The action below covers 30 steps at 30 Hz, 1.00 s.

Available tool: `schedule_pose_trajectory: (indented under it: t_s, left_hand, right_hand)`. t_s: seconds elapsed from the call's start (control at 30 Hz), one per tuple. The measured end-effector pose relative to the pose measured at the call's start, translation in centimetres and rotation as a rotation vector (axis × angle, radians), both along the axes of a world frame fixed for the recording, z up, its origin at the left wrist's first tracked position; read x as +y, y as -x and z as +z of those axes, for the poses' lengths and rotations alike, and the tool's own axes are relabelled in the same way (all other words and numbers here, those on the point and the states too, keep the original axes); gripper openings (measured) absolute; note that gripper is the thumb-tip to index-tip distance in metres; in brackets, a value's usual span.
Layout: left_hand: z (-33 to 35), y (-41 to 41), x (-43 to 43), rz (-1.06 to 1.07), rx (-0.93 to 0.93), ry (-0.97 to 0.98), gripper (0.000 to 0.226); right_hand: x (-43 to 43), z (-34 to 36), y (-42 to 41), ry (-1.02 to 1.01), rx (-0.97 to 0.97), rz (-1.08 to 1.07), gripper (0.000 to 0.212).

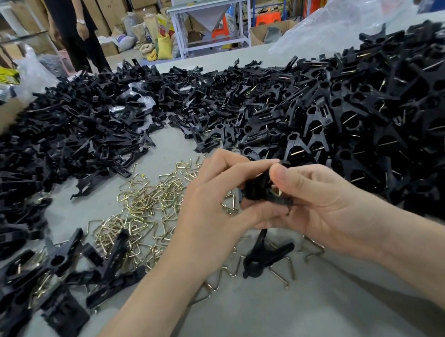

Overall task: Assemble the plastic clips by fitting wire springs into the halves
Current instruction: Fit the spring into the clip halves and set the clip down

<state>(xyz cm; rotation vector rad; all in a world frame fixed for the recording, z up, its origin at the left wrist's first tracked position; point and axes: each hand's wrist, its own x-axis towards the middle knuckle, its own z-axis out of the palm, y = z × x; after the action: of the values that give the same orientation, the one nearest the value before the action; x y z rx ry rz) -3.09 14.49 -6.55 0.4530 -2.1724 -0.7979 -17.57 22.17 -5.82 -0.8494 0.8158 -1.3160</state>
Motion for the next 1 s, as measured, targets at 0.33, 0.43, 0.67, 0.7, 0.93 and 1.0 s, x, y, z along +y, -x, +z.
schedule_pose_trajectory:
  t_s: [0.33,0.43,0.67,0.7,0.93,1.0]
  left_hand:
    - [0.3,0.1,0.2,0.034,0.052,0.097,0.034]
    - [0.5,0.0,0.2,0.058,0.077,0.109,0.034]
    - [0.0,0.1,0.0,0.064,0.062,0.077,0.038]
    - [-0.1,0.1,0.0,0.067,0.061,0.074,0.037]
    - [-0.2,0.0,-0.1,0.071,0.073,0.112,0.029]
    - [-0.1,-0.1,-0.2,0.071,0.085,0.13,0.029]
  right_hand:
    - [0.1,0.1,-0.1,0.037,0.001,0.008,0.065]
    - [0.1,0.0,0.2,0.046,-0.119,0.082,0.063]
    - [0.0,-0.2,0.3,-0.024,-0.1,0.037,0.064]
    - [0.0,-0.2,0.2,-0.036,-0.094,0.017,0.063]
    - [0.0,0.1,-0.5,-0.043,-0.088,-0.086,0.05]
    - [0.0,0.2,-0.7,-0.032,-0.086,-0.082,0.05]
